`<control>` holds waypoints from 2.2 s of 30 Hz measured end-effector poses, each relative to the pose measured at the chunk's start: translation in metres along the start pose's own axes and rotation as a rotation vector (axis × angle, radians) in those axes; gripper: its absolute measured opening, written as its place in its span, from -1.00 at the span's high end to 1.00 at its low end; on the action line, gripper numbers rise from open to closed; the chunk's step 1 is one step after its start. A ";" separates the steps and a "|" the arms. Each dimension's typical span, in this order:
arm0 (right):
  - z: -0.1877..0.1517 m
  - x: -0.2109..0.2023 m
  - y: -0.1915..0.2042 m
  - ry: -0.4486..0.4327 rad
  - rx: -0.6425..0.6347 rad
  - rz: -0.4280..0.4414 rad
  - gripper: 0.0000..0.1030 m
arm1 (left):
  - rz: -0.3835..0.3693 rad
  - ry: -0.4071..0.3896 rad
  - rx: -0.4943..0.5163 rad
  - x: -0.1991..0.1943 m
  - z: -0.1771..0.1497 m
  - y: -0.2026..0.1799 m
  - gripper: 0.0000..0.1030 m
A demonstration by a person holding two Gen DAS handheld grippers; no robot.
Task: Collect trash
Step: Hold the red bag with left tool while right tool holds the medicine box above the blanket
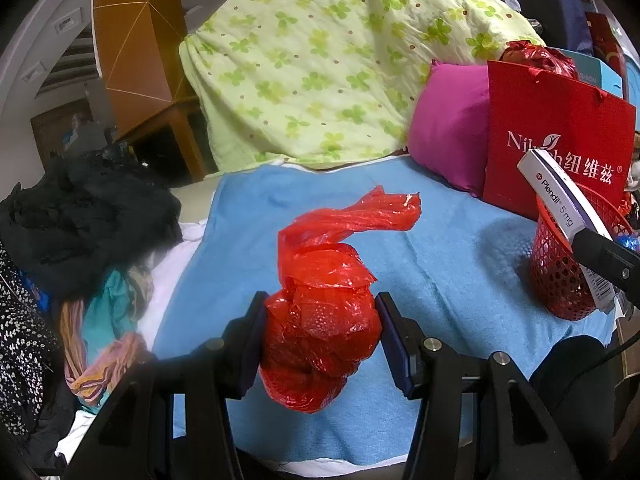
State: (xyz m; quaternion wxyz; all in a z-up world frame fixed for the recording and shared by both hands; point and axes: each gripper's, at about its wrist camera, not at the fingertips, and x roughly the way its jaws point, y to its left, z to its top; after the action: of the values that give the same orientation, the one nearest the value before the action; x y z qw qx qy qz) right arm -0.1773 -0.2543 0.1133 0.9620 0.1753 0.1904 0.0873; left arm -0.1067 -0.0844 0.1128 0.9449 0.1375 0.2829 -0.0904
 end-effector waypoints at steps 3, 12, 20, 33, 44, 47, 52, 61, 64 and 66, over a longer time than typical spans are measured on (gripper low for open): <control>0.001 0.000 -0.003 -0.003 0.008 0.001 0.08 | 0.002 0.001 0.006 0.001 0.000 -0.003 -0.08; -0.001 -0.004 -0.009 -0.007 0.027 0.000 0.08 | -0.007 0.007 0.022 0.003 0.001 -0.007 -0.08; -0.003 -0.008 -0.015 -0.015 0.048 0.000 0.08 | -0.012 0.010 0.035 0.003 0.001 -0.014 -0.08; -0.004 -0.017 -0.026 -0.028 0.073 -0.007 0.08 | -0.027 0.016 0.057 0.004 0.003 -0.026 -0.08; -0.007 -0.027 -0.037 -0.041 0.097 -0.016 0.08 | -0.041 0.019 0.083 0.008 0.006 -0.038 -0.08; -0.008 -0.029 -0.042 -0.046 0.104 -0.019 0.08 | -0.046 0.018 0.089 0.008 0.008 -0.042 -0.08; -0.006 -0.032 -0.050 -0.053 0.121 -0.023 0.08 | -0.050 0.016 0.102 0.008 0.009 -0.050 -0.08; -0.006 -0.041 -0.064 -0.068 0.151 -0.031 0.08 | -0.061 0.010 0.128 0.005 0.012 -0.066 -0.08; -0.006 -0.043 -0.069 -0.073 0.158 -0.035 0.08 | -0.067 0.010 0.139 0.004 0.013 -0.072 -0.08; -0.005 -0.044 -0.073 -0.075 0.164 -0.036 0.08 | -0.070 0.010 0.147 0.004 0.014 -0.076 -0.08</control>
State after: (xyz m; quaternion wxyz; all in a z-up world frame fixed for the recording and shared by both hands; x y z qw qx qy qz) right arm -0.2122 -0.3303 0.0968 0.9522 0.2533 0.1641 0.0474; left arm -0.1152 -0.1612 0.1060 0.9272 0.1972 0.2846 -0.1431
